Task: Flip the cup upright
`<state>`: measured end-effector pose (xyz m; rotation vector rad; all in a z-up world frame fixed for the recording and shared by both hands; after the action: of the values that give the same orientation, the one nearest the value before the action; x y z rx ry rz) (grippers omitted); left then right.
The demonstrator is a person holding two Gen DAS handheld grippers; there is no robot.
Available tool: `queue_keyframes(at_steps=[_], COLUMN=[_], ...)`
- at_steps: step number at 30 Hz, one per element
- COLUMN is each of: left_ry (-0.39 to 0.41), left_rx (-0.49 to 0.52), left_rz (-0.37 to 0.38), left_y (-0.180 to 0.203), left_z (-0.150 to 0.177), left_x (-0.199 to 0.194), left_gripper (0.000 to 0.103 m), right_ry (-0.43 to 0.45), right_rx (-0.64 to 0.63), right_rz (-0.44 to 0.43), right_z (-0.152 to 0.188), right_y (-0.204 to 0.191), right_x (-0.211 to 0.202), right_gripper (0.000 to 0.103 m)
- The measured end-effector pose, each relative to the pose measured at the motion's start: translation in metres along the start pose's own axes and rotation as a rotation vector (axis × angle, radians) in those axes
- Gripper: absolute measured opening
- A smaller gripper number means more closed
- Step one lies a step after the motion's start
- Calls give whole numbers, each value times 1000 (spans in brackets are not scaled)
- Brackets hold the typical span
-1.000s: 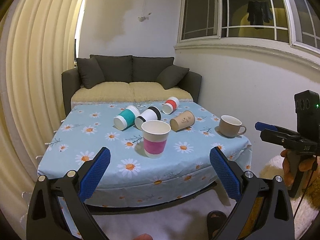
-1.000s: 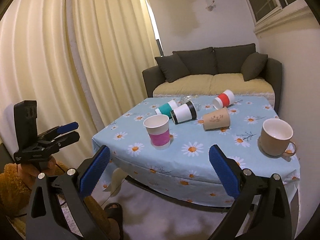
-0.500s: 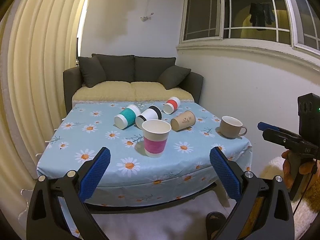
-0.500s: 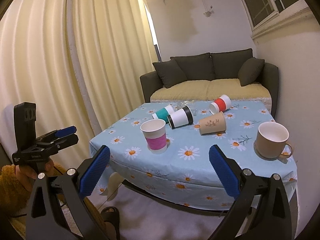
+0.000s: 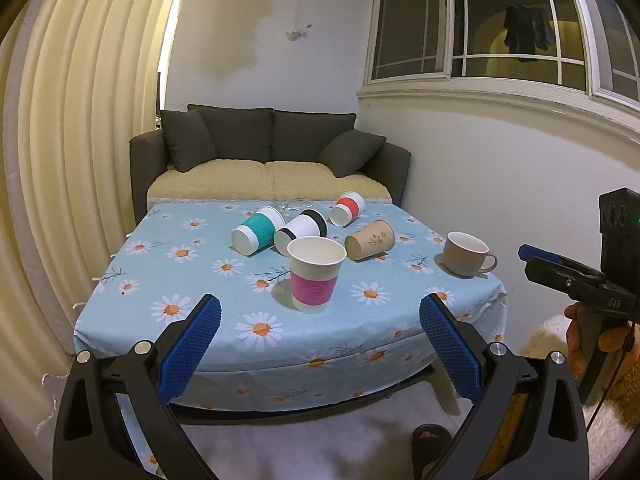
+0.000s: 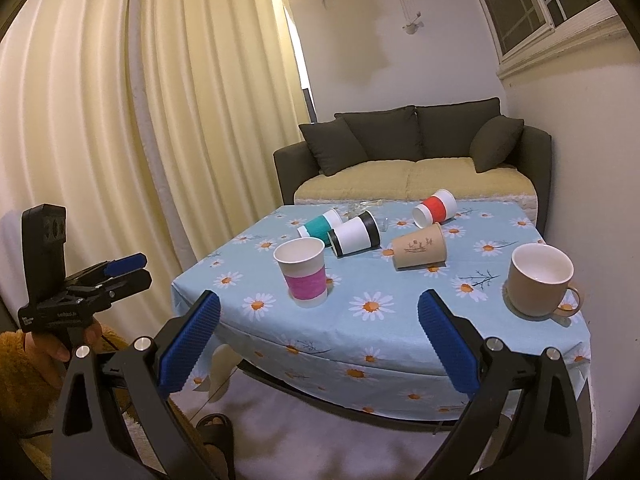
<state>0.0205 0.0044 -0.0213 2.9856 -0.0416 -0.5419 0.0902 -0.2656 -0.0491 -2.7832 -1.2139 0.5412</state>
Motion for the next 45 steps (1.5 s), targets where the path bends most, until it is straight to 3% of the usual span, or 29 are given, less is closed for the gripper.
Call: queue_keyframes(at_steps=[25,34,45], left_ry=[-24,-33,-40], left_rx=[13,13,11], left_rz=[-17,-25,-31], left_y=[1,1,-1], left_z=[3,5,6], left_x=[6,9,12], left_gripper=[97,97,97], right_ry=[0,6,1], right_rx=[-16,-50,-68], right_rz=[59,172,219], right_z=[1,2,5], right_y=[1,3,4], right_x=[-1,0,2], right_gripper=[98,98,98])
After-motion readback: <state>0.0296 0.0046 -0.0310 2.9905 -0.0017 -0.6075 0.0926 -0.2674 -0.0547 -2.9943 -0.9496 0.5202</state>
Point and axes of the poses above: each gripper's, at about its wrist camera, not at the fingertips, and x roughly the way its jaws point, y to its right, z to its underside, the point moved 4 cm from there along x, roughly the way its jaws point, and after that the axes turned 4 degrees about y, right-handed, at the moved point
